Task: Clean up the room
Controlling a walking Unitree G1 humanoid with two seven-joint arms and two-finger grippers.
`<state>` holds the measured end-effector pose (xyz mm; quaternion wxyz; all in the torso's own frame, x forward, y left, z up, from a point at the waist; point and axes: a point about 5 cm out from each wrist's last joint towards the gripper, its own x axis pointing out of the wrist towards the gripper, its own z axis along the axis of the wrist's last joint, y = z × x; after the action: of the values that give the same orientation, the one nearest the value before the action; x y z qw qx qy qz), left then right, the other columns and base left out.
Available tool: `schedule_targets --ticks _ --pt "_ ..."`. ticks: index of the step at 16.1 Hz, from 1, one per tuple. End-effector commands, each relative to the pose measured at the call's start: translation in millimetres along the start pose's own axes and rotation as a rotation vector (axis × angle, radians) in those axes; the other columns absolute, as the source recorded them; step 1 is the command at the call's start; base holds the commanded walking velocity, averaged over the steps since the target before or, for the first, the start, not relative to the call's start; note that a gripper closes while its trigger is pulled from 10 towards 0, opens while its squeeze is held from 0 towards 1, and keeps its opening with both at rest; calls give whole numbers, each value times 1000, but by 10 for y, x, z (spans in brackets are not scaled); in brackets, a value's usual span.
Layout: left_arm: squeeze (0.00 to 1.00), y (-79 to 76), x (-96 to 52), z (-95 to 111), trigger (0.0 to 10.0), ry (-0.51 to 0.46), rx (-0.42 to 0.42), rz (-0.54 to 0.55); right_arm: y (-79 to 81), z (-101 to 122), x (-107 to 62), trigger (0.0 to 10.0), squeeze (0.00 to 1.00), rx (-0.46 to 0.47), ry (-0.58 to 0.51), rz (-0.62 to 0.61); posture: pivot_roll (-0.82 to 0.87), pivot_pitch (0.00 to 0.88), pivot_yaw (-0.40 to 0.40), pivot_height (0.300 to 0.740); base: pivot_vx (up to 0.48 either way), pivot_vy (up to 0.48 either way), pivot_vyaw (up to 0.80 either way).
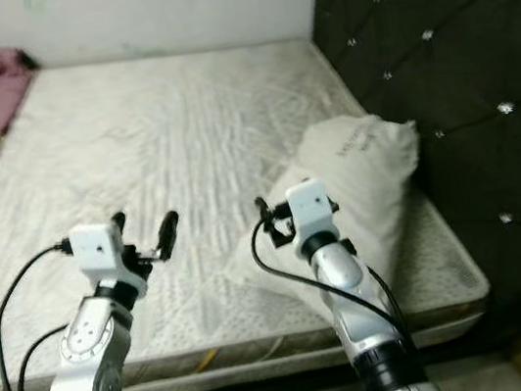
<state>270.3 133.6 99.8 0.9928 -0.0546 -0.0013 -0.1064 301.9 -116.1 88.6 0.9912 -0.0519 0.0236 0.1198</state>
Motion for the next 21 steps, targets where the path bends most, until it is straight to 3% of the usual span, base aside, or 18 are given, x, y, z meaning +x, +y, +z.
schedule_targets --ticks 1,9,19,21 --pt "0 -32 4 -3 10000 8 14 -11 -46 18 1 10000 0 -31 -6 -7 35 0 -19 740 0 0 0" --pt "0 -58 6 -4 10000 8 -3 -24 -70 -4 -5 10000 0 -31 6 -18 32 0 -23 740 0 -279 0" --pt "0 -29 6 -3 10000 2 -11 -4 -85 1 8 10000 0 -30 6 -21 34 0 -24 740 0 0 0" --pt "0 -11 5 21 10000 -2 69 16 -88 2 9 10000 0 -28 7 -24 33 0 -23 740 0 0 0"
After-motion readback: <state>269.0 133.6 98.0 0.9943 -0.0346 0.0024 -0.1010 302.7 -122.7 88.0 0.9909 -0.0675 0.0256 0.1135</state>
